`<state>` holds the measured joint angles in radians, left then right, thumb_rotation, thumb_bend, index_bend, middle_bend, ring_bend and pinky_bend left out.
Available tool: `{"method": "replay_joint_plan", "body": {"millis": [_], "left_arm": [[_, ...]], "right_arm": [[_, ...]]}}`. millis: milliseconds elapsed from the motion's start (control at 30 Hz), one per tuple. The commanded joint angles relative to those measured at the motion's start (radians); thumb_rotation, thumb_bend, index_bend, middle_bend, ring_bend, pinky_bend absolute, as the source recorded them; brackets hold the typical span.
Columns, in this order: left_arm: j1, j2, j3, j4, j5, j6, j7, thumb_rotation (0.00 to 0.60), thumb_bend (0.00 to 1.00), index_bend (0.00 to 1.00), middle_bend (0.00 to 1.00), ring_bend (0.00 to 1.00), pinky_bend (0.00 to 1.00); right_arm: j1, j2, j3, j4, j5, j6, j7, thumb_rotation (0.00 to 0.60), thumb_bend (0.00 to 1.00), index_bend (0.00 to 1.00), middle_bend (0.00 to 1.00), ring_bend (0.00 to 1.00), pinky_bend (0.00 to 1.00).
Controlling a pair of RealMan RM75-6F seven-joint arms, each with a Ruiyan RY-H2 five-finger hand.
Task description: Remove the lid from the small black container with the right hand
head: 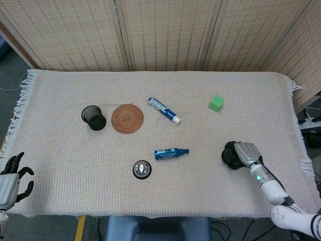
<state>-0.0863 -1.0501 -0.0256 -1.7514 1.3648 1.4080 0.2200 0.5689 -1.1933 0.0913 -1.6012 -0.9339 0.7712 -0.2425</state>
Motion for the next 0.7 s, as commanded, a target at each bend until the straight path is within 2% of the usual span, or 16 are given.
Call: {"method": "replay_joint_plan", "body": {"millis": [33,233,367,467,567,700], "left_arm": [[0.000,0.001,0.000,0.000,0.000,0.000,-0.001,0.600,0.42,0.45,0.00,0.02,0.40],[0.000,0.001,0.000,0.000,-0.002,0.000,-0.002,0.600,0.42,0.45,0.00,0.02,0.40],[0.001,0.002,-0.001,0.000,-0.002,0.000,-0.004,0.600,0.42,0.45,0.00,0.02,0.40],[0.001,0.004,0.000,-0.001,-0.001,0.001,-0.006,0.600,0.42,0.45,0.00,0.02,0.40],[0.002,0.005,0.000,0.000,0.000,0.002,-0.009,0.600,0.42,0.45,0.00,0.02,0.40],[0.002,0.006,-0.002,0.000,-0.002,0.003,-0.012,0.600,0.42,0.45,0.00,0.02,0.40]], "right_arm": [[0.007,-0.013,0.000,0.009,0.007,0.009,-0.009,0.600,0.21,0.65,0.59,0.75,0.89],[0.023,-0.049,-0.004,0.049,0.019,0.010,-0.013,0.600,0.21,0.65,0.59,0.74,0.89],[0.038,-0.064,-0.009,0.071,0.026,-0.018,-0.007,0.600,0.21,0.62,0.58,0.68,0.85],[0.042,-0.068,-0.013,0.079,0.010,-0.034,0.010,0.600,0.21,0.60,0.45,0.49,0.77],[0.040,-0.070,-0.017,0.085,-0.018,-0.033,0.030,0.600,0.21,0.58,0.33,0.31,0.72],[0.038,-0.064,-0.023,0.088,-0.042,-0.035,0.047,0.600,0.21,0.55,0.23,0.17,0.63]]}}
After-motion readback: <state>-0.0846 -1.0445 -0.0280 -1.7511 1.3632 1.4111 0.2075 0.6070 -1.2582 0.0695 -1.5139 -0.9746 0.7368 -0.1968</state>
